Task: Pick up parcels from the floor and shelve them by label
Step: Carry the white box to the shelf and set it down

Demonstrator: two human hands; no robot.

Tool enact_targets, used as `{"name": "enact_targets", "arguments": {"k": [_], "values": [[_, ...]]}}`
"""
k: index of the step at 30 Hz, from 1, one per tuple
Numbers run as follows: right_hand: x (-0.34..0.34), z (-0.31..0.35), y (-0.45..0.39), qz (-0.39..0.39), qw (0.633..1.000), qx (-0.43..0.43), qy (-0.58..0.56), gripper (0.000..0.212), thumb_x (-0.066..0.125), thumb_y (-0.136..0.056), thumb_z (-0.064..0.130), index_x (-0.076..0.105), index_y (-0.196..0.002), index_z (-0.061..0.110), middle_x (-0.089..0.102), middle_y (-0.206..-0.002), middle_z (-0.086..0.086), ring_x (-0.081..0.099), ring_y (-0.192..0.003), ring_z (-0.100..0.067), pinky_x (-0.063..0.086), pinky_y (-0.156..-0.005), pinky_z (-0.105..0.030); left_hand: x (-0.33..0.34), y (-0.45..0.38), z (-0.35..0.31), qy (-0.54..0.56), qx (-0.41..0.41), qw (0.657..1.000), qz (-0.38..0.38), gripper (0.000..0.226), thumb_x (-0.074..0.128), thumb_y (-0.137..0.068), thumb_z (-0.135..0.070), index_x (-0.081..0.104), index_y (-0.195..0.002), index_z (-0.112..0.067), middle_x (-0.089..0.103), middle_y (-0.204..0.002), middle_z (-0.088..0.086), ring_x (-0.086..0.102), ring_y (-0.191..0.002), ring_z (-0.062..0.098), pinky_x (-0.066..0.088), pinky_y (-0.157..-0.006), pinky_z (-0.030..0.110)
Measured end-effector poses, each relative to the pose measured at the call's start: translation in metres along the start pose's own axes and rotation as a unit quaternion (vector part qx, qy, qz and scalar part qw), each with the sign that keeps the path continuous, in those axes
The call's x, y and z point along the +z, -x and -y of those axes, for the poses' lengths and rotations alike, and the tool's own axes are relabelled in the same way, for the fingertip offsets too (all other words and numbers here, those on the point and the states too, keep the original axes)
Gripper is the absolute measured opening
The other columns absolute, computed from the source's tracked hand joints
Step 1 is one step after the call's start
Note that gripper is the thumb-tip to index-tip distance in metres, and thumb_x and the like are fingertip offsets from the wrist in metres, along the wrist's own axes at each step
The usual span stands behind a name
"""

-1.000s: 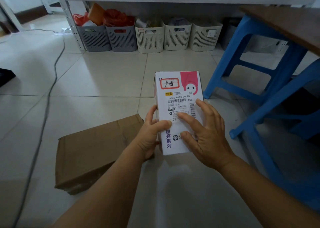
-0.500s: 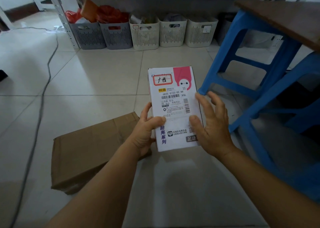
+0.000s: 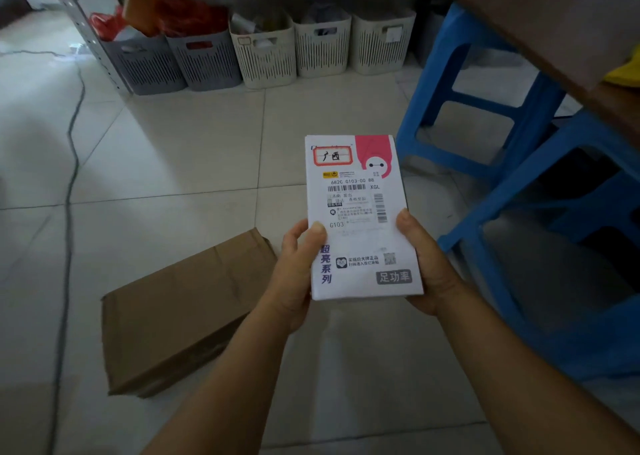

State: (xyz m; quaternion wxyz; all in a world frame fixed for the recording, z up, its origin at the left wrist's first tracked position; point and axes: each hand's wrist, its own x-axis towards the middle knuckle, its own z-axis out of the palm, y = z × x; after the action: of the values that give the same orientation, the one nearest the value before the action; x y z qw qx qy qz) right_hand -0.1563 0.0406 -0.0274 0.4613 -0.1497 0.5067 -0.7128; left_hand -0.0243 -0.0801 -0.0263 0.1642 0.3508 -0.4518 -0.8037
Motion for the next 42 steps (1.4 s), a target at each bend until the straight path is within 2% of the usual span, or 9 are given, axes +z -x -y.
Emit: {"name": "enact_targets", "arguments": {"k": [7,14,19,23,26,30,32,36,42], "values": [[0.046,0.068,0.047,-0.035,0.997,0.024,-0.058,0.042,0.046,-0.088,0.052,0.072,-0.11,0.027,0.072,-0.115,-0.008,0.068,-0.104,-0.027,0.058,-0.073,-0.035,0.028,0.071,-0.078,-0.026,-0.023,0.999,-0.023,0.083,0.059,-0.078,-0.046,0.044,-0.15,-0.006,0.065,-0.138,0.026,0.06,-0.129,0.049,0.044,-0.109,0.065],[0.116,0.207,0.116,-0.034,0.997,0.028,-0.061,0.054,0.037,-0.087,0.062,0.068,-0.116,0.028,0.069,-0.121,-0.007,0.064,-0.112,-0.027,0.056,-0.083,-0.036,0.086,0.163,-0.205,-0.041,-0.013,0.999,-0.007,0.075,0.063,-0.082,-0.039,0.045,-0.15,-0.014,0.072,-0.132,0.017,0.069,-0.119,0.042,0.051,-0.105,0.061],[0.161,0.315,0.168,-0.025,0.999,0.02,-0.027,0.055,0.047,-0.078,0.061,0.068,-0.115,0.026,0.072,-0.117,-0.006,0.066,-0.109,-0.025,0.055,-0.087,-0.035,0.143,0.222,-0.299,0.052,-0.039,0.997,-0.043,0.083,0.074,-0.072,-0.046,0.049,-0.146,-0.016,0.072,-0.132,0.017,0.065,-0.125,0.042,0.045,-0.109,0.065],[0.195,0.405,0.201,-0.05,0.999,0.006,0.01,0.068,0.054,-0.074,0.06,0.056,-0.131,0.022,0.07,-0.12,-0.006,0.063,-0.112,-0.026,0.045,-0.101,-0.049,0.192,0.259,-0.376,0.085,-0.027,0.996,-0.014,0.075,0.069,-0.087,-0.048,0.046,-0.149,-0.013,0.066,-0.139,0.02,0.06,-0.131,0.044,0.04,-0.113,0.064],[0.214,0.46,0.224,-0.078,0.997,-0.026,0.002,0.063,0.054,-0.074,0.059,0.062,-0.126,0.025,0.071,-0.118,-0.007,0.066,-0.108,-0.026,0.053,-0.092,-0.044,0.226,0.28,-0.426,0.01,0.038,0.999,0.019,0.071,0.054,-0.094,-0.057,0.048,-0.148,-0.011,0.067,-0.138,0.017,0.062,-0.13,0.038,0.042,-0.114,0.059],[0.235,0.524,0.265,-0.118,0.991,-0.053,-0.045,0.042,0.05,-0.084,0.059,0.076,-0.101,0.031,0.073,-0.113,-0.006,0.069,-0.103,-0.027,0.056,-0.078,-0.04,0.27,0.317,-0.484,-0.074,0.107,0.983,0.13,0.09,0.06,-0.076,-0.062,0.047,-0.149,-0.01,0.065,-0.142,0.015,0.062,-0.131,0.035,0.044,-0.114,0.056],[0.243,0.551,0.287,-0.142,0.986,-0.072,-0.056,0.042,0.05,-0.086,0.06,0.076,-0.101,0.03,0.073,-0.113,-0.007,0.069,-0.103,-0.028,0.055,-0.081,-0.043,0.288,0.334,-0.503,-0.098,0.13,0.971,0.177,0.078,0.062,-0.082,-0.051,0.048,-0.148,-0.012,0.064,-0.143,0.013,0.063,-0.13,0.035,0.046,-0.112,0.056],[0.256,0.588,0.333,-0.165,0.977,-0.106,-0.079,0.043,0.049,-0.087,0.058,0.077,-0.1,0.027,0.075,-0.105,-0.008,0.073,-0.087,-0.027,0.059,-0.06,-0.038,0.318,0.365,-0.528,-0.101,0.158,0.954,0.234,0.051,0.061,-0.096,-0.031,0.053,-0.144,-0.014,0.068,-0.139,0.011,0.065,-0.128,0.034,0.047,-0.111,0.055],[0.264,0.628,0.412,-0.27,0.942,-0.195,-0.04,0.047,0.057,-0.081,0.06,0.071,-0.113,0.028,0.074,-0.111,-0.006,0.069,-0.101,-0.028,0.055,-0.077,-0.042,0.367,0.42,-0.546,-0.085,0.153,0.921,0.347,0.069,0.055,-0.087,-0.05,0.053,-0.147,-0.017,0.067,-0.141,0.01,0.063,-0.13,0.032,0.043,-0.115,0.056]]}}
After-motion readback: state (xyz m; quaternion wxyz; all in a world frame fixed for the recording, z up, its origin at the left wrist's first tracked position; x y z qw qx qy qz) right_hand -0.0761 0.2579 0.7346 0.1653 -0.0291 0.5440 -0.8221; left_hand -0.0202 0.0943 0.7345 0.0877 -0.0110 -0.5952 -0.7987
